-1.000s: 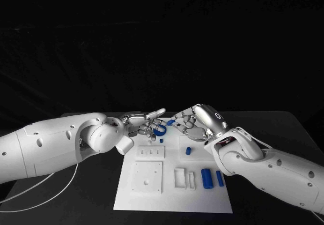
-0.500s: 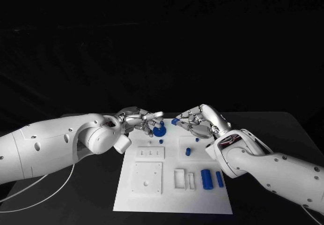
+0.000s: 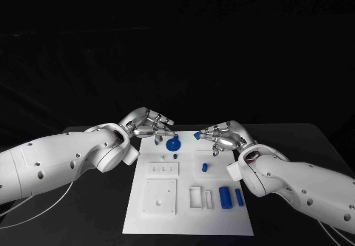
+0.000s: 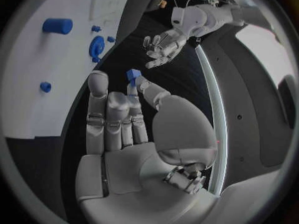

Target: Assemble the parts on the task board

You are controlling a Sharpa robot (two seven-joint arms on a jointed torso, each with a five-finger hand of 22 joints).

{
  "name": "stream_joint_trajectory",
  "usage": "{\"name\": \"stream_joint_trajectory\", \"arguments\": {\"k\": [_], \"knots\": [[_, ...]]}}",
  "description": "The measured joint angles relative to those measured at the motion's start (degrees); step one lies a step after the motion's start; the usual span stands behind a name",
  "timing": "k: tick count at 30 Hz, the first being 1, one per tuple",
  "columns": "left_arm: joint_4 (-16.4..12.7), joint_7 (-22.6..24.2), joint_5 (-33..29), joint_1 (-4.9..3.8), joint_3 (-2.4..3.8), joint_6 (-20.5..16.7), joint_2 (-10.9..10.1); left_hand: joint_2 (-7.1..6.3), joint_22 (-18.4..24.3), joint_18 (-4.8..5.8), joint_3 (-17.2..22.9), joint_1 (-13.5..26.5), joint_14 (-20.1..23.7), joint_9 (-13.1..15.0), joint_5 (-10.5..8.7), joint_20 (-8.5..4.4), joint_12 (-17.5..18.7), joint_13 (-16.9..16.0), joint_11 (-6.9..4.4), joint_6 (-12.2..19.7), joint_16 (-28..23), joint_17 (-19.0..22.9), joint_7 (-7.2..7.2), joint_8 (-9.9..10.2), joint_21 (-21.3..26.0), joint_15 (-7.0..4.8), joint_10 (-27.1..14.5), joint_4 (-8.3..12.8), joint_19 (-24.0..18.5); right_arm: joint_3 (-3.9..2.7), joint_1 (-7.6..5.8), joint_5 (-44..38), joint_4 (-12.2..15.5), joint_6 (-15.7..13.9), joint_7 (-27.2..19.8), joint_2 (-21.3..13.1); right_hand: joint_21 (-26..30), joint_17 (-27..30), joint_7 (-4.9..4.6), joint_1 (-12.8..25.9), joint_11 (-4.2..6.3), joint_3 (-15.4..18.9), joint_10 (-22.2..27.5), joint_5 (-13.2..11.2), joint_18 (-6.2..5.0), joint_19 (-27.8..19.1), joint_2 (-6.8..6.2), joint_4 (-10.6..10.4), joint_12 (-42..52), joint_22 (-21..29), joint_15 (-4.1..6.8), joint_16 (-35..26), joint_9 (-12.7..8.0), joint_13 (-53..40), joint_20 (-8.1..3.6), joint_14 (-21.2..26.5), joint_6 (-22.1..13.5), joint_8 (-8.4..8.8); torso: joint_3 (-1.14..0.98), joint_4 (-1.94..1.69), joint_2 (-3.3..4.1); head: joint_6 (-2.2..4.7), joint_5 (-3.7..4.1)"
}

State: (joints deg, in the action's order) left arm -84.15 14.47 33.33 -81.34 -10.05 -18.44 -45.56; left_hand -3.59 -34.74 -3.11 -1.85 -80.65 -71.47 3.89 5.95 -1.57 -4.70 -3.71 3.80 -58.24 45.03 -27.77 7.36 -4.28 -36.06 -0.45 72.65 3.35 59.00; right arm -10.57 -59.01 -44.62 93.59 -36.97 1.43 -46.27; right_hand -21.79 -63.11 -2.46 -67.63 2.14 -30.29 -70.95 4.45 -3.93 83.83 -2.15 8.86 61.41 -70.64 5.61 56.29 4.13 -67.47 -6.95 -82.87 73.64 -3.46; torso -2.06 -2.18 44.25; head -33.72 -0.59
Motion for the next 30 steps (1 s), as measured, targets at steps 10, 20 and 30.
{"name": "stream_joint_trajectory", "arguments": {"k": [10,20,30], "knots": [[-0.02,3.64,11.44,0.31,-0.06,-5.55,1.28,1.55,0.33,0.00,-1.13,1.81,0.25,0.00,0.09,-0.08,0.01,0.00,-0.63,-1.99,-0.44,0.54,-0.75,0.16,0.85,-0.16,1.05,-2.16,-0.24,-0.05,0.00,18.37,1.03,1.48,2.89,-1.17,1.17,0.00,-0.09,0.69,0.21,-0.06,0.22,0.24,0.00,0.00,0.69,0.92,0.40,0.09,-0.01,0.00,0.00,0.00,0.00,0.00,-0.27,0.12,0.03,-0.02,0.03,0.48,0.81],[1.19,0.97,6.50,0.45,-0.13,-0.82,2.53,4.66,0.27,0.02,-3.87,10.26,-0.97,0.01,1.86,-1.53,-2.58,-0.24,-2.12,-2.86,2.76,-0.83,-1.62,0.16,0.77,-1.37,6.47,-8.15,1.25,-0.12,-0.01,27.70,1.59,2.57,3.88,-1.78,1.62,0.14,-0.12,0.90,0.01,0.15,0.42,0.88,0.00,0.00,0.89,1.43,0.40,0.17,-0.01,0.00,0.00,0.02,0.00,0.00,-0.51,-0.03,0.01,-0.03,0.16,0.56,1.36],[1.60,-5.60,-6.27,0.48,-0.16,7.76,4.16,5.73,-3.88,0.02,-3.87,11.78,-2.29,0.14,1.86,-2.42,-5.42,-0.57,-3.29,-3.38,9.26,-3.16,-2.15,0.16,-4.12,-2.68,8.24,-8.16,2.36,-0.33,0.00,32.12,2.61,3.37,3.92,-2.70,1.86,0.26,-0.06,1.29,0.01,0.16,0.42,0.89,0.00,0.00,1.27,1.91,0.63,0.24,-0.02,0.00,0.00,0.06,0.00,0.00,-0.45,-0.04,-0.07,-0.05,0.17,0.29,1.76]]}}
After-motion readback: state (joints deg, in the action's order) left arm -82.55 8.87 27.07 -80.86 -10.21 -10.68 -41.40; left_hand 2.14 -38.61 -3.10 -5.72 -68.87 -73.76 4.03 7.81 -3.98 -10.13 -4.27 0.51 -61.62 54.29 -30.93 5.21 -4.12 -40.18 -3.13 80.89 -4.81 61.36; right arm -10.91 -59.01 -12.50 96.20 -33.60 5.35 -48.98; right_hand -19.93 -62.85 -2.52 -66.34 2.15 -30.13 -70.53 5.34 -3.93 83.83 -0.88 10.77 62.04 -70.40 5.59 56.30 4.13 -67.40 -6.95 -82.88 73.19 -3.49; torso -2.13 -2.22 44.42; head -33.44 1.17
